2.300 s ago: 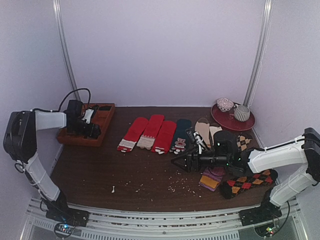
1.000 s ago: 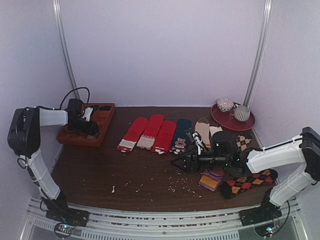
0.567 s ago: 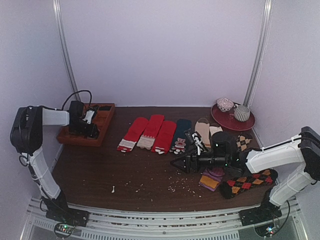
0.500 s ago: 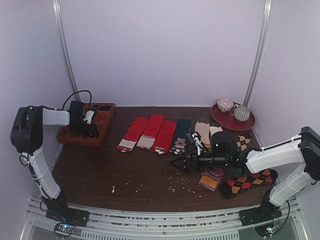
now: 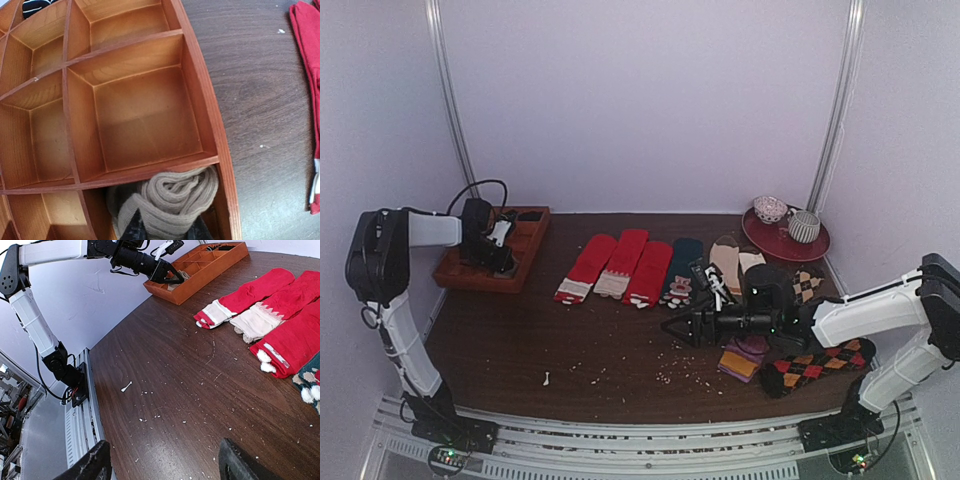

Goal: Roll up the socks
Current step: Adjust the pair of socks in the storage box.

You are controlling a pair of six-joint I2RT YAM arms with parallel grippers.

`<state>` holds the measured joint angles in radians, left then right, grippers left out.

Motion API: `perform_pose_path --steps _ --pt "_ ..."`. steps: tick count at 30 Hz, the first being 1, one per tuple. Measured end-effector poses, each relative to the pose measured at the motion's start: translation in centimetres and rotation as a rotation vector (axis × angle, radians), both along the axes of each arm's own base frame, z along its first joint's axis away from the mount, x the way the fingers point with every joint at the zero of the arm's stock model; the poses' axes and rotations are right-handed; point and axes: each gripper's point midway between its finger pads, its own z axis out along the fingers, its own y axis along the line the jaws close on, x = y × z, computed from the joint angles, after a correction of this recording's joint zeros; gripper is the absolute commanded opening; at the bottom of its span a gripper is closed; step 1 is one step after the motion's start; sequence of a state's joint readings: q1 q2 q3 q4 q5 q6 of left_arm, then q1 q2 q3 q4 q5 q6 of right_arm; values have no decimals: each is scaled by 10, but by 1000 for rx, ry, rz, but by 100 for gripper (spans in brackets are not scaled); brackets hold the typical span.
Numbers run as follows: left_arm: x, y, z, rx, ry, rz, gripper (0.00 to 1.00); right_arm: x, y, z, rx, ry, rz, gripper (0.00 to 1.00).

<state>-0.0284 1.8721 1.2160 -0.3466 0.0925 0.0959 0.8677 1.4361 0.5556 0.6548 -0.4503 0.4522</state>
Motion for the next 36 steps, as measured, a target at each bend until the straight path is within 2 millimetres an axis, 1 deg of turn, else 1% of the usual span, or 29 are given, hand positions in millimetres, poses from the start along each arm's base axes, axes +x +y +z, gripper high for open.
perform_pose_path --steps 5,9,13,18,19,22,25,31,33,34,35,36 --pt "1 -1 -5 38 22 -9 19 0 0 0 5 -4 0 74" --pt "4 -7 -10 81 40 -20 20 0 0 0 7 -5 0 74" --pt "10 -15 -14 125 36 -28 22 0 -1 2 13 -10 0 74" --pt "19 -16 -16 148 29 -25 24 -2 -2 -1 11 -8 -1 74" --pt "22 -16 -17 152 26 -27 25 -2 -3 -3 9 -5 -1 74" --pt "25 -17 -18 161 27 -29 33 -4 -4 -6 9 3 -3 73" --pt "26 -17 -22 165 40 -34 35 -4 -5 -6 15 10 -6 73" --pt "26 -17 -24 165 63 -36 47 -5 -7 2 33 1 -9 73" --pt "24 -16 -23 156 50 -33 53 -6 -8 4 39 -4 -11 73" --pt "24 -16 -22 153 42 -32 63 -5 -8 5 40 -6 -13 73" --pt "25 -15 -20 148 31 -27 87 -5 -8 6 41 -9 -15 73" --pt "25 -14 -18 150 26 -26 97 -5 -8 6 42 -10 -16 73"
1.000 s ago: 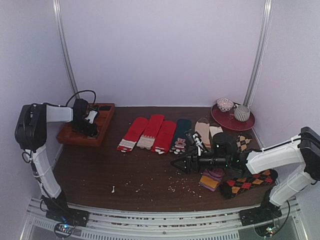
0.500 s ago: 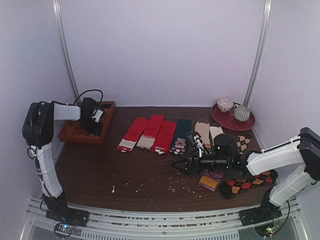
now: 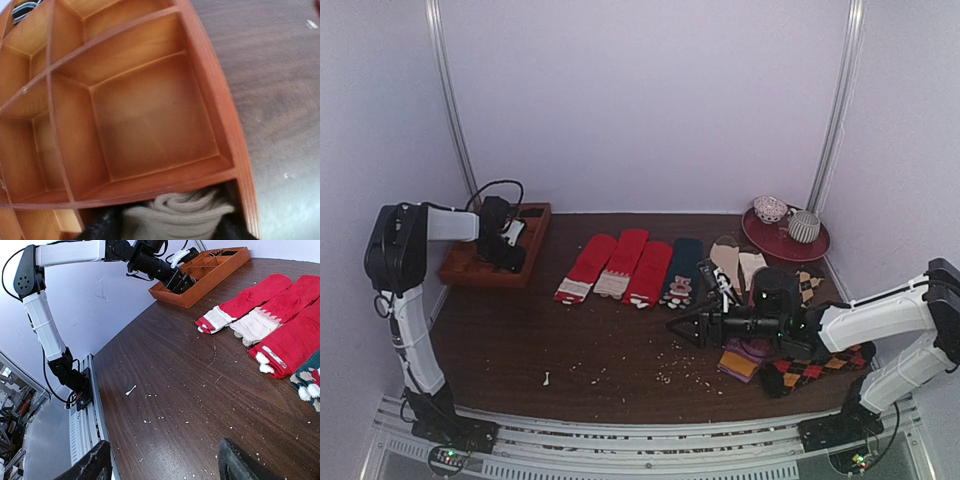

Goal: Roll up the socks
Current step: Adjust the pair of socks in the storage box, then reset both arms

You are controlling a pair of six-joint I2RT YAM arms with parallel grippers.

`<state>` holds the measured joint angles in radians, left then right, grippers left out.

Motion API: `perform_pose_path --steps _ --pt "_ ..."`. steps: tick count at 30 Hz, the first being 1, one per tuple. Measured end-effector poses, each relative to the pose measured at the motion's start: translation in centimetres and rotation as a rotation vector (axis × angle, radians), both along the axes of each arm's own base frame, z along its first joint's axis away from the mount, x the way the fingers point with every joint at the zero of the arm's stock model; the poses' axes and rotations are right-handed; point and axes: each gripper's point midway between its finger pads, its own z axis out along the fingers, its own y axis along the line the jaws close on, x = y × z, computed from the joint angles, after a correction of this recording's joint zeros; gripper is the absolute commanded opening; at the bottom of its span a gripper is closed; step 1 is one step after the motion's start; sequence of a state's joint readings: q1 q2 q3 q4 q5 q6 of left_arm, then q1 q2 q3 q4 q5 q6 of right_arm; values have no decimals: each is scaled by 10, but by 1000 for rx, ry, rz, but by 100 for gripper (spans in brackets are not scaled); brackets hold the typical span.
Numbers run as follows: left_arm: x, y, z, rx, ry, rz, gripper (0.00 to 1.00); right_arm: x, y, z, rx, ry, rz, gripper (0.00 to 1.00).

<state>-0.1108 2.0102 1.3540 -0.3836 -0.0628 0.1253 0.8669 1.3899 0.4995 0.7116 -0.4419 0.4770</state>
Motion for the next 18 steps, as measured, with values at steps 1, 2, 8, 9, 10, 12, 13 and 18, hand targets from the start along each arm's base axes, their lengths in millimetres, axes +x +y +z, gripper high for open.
perform_pose_path --steps 1,2,8,9,10,12,13,18 --pt "0 0 2 -6 -4 1 98 0 0 0 -1 -1 0 73" --pt "0 0 8 -13 -15 7 98 0 -1 0 -2 0 -1 73" --pt "-1 -10 44 -40 -70 -32 98 0 -2 0 -16 7 -8 73" --pt "-2 -11 46 -41 -65 -38 98 1 -2 0 -18 8 -8 73" --pt "-2 -13 48 -47 -65 -43 98 1 -2 2 -17 8 -9 74" --pt "0 -15 55 -55 -73 -49 98 2 -1 5 -14 4 -11 74" --pt "2 -16 62 -57 -83 -50 98 2 0 7 -13 3 -11 75" --pt "1 -16 106 -65 -168 -51 98 3 -1 10 -16 5 -18 81"
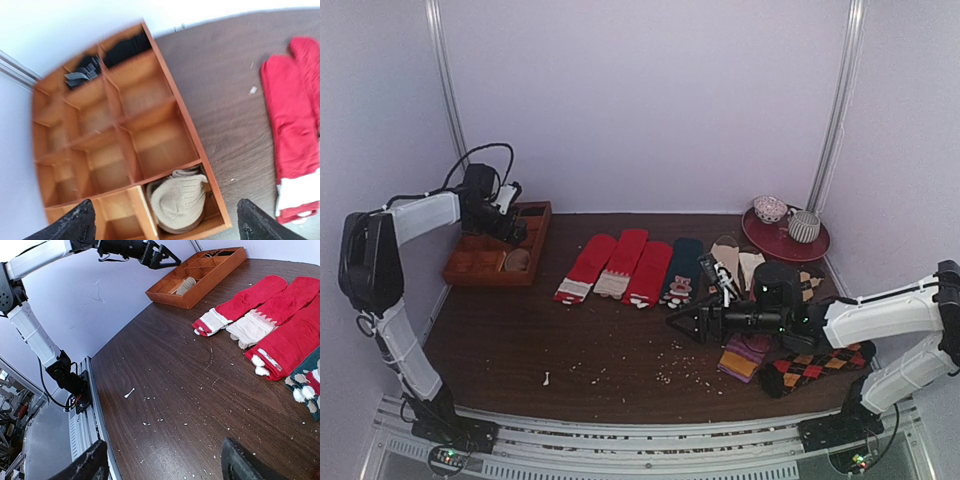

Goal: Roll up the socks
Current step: Reset both arms

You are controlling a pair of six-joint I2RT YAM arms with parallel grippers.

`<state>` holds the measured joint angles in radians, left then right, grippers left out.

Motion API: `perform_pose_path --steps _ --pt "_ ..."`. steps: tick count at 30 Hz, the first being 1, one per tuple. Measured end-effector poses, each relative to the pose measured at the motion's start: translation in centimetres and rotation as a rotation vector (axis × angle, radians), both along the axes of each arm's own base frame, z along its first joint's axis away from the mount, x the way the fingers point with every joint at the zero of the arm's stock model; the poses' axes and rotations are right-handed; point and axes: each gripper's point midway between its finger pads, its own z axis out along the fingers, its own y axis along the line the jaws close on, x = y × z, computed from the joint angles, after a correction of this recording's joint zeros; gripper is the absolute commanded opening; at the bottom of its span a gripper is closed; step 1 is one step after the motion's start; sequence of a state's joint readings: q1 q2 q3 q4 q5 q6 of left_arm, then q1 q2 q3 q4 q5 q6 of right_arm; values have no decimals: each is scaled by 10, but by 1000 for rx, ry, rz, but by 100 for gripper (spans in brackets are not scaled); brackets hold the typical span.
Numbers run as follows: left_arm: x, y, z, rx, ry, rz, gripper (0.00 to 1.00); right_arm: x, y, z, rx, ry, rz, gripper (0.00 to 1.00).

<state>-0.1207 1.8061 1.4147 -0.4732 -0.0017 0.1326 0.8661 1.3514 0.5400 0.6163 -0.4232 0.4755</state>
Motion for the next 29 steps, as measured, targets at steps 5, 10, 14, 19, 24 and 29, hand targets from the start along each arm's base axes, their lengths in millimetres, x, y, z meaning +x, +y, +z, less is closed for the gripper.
perform_pose_path --steps 5,10,14,19,24,29 --pt "-8 -2 63 -35 -136 -7 98 4 -6 -3 -36 8 -38 100" --pt "-16 -5 102 -85 -228 -7 98 8 -13 2 -77 -9 -76 100" --pt "-33 -9 118 -139 -281 -13 98 17 -27 11 -106 -26 -162 100" --pt "-51 -15 134 -209 -342 -23 98 37 -56 17 -172 -33 -354 100" --pt "-61 -19 140 -262 -367 -30 98 48 -89 20 -226 -46 -525 100" --pt "-73 -23 133 -299 -362 -38 98 54 -118 38 -228 -90 -661 100"
